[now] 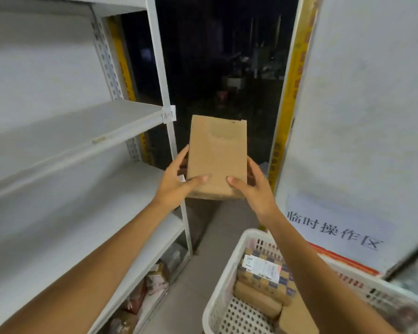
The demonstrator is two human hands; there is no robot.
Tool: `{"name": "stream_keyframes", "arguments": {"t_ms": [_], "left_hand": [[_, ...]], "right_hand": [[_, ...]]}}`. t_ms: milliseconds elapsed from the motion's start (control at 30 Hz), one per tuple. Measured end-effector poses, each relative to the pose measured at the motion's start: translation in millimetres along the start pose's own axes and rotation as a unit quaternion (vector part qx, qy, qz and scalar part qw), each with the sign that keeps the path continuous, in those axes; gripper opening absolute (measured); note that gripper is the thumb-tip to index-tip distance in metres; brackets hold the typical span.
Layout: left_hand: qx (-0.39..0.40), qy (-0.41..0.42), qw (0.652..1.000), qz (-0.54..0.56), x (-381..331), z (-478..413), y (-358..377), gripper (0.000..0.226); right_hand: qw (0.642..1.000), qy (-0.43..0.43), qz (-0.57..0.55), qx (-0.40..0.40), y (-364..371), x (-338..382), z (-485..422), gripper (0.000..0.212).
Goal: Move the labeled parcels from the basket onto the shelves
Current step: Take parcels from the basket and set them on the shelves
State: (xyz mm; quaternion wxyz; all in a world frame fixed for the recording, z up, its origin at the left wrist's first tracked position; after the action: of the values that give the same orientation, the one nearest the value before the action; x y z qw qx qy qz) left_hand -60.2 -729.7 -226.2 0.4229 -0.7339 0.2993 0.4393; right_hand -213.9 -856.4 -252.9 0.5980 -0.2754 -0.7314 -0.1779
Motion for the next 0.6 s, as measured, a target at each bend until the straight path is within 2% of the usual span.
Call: {"name": "stream_keyframes", "arguments": {"t_ms": [133, 267, 600], "left_hand": [[0.052, -0.006, 0.998, 0.015, 11.7, -16.6, 51.6, 0.095], [0.127, -0.01, 0.991, 0.042, 25.4, -24.8, 115.9, 0.084], [0.294, -0.056, 0.952, 0.06, 42.9, -12.7, 271.6, 0.082]], "right_hand": [[0.998, 0.022, 0.022, -0.056, -47.9, -14.2, 33.6, 0.069], [0.99, 0.064, 0.034, -0.125, -88.1, -35.8, 82.9, 0.067], [0.953, 0.154, -0.007, -0.26, -169.9, -93.5, 207.8, 0.06]]}}
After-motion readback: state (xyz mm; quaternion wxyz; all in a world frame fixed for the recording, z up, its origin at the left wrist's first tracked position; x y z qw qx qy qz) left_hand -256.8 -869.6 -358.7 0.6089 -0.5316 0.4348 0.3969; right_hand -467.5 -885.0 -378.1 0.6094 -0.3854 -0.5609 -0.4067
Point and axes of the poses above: each hand's wrist, its own z-axis away from the middle knuckle, its own y-axis out of the palm, x = y × z, the point moved 4 cm from there along -z, towards the middle knuckle, and after that the axes turned 12 degrees about x, right-handed, at the moved point
